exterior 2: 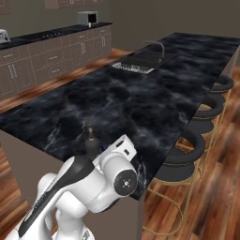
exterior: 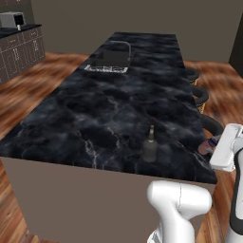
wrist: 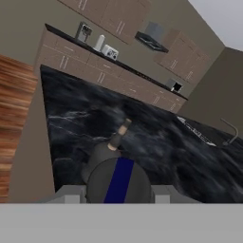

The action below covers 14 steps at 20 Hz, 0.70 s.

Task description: Move the drinks to the dining counter.

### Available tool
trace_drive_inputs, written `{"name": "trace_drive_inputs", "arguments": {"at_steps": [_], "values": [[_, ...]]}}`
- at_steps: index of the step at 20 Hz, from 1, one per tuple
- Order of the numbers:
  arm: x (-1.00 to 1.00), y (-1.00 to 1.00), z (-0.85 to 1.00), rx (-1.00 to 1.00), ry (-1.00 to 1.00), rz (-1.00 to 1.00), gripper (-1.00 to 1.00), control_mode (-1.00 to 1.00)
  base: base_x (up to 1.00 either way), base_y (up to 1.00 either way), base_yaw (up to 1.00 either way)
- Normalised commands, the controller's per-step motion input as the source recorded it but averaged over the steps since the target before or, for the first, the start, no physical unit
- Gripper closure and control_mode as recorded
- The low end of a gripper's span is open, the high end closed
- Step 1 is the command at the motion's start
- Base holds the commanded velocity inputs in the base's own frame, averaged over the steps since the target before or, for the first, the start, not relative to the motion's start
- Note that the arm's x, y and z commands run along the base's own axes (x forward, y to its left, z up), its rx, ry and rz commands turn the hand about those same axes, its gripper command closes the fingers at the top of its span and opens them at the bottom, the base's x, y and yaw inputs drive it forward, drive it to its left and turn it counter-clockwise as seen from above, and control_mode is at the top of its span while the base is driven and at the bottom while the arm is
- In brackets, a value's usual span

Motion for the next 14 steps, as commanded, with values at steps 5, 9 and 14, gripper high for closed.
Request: {"name": "trace_drive_inputs", "arguments": {"at_steps": [5, 9, 14], "values": [[0.16, 0.00, 0.00, 0.00, 0.06, 0.00, 1.00, -1.00, 0.00, 0.00, 0.00], [0.26, 0.00, 0.00, 0.00, 0.15, 0.00, 1.00, -1.00, 0.00, 0.00, 0.00], [0.23, 0.00, -0.01, 0.00, 0.18, 0.00, 1.00, -1.00, 0.00, 0.00, 0.00]]}}
